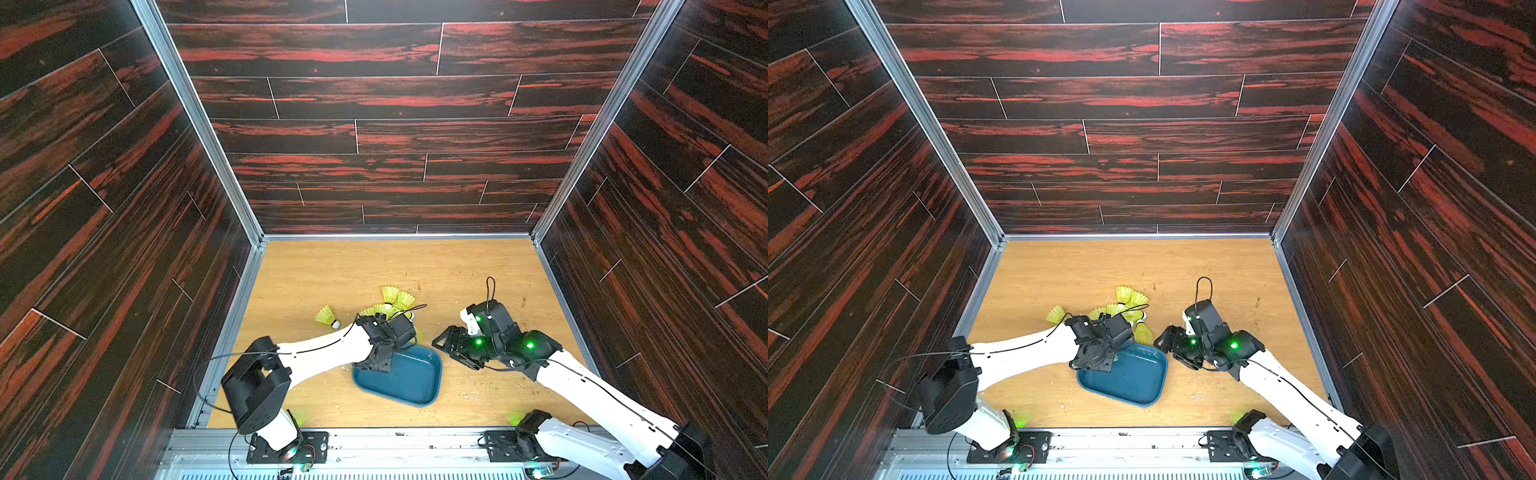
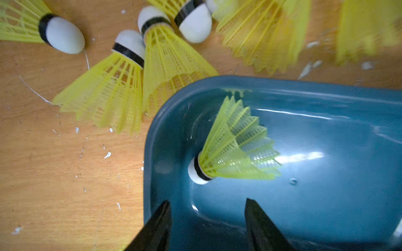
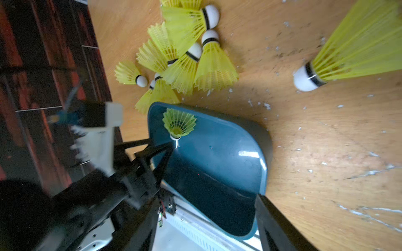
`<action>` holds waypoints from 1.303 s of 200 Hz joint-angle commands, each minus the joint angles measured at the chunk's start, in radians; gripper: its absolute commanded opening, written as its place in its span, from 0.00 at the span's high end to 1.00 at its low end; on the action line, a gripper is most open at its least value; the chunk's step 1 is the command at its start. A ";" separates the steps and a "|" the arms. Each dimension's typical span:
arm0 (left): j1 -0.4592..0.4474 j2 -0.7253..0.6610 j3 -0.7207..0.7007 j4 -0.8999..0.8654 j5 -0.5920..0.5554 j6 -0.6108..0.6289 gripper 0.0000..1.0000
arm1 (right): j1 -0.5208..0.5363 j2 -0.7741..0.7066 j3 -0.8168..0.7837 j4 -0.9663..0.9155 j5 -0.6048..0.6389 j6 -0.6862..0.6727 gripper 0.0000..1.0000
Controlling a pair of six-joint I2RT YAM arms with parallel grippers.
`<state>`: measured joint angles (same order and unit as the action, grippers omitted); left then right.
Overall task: Put the shuttlecocks into the storage box
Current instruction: Place the shuttlecock in the storage box, then pick up the shuttlecock at the center of the board.
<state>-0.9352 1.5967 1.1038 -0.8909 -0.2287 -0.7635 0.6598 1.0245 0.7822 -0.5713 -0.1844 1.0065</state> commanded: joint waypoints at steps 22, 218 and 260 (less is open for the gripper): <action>-0.004 -0.088 0.070 -0.016 0.015 0.043 0.36 | -0.009 -0.025 0.023 -0.086 0.145 0.039 0.31; 0.266 -0.362 -0.071 0.158 0.390 0.278 0.32 | 0.045 0.515 0.096 0.056 0.553 0.434 0.37; 0.304 -0.396 -0.097 0.136 0.379 0.279 0.32 | 0.014 0.575 0.083 0.078 0.489 0.447 0.43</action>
<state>-0.6456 1.2331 1.0225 -0.7143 0.1673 -0.5011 0.6815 1.5696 0.8684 -0.4961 0.3325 1.4311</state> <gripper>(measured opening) 0.676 0.583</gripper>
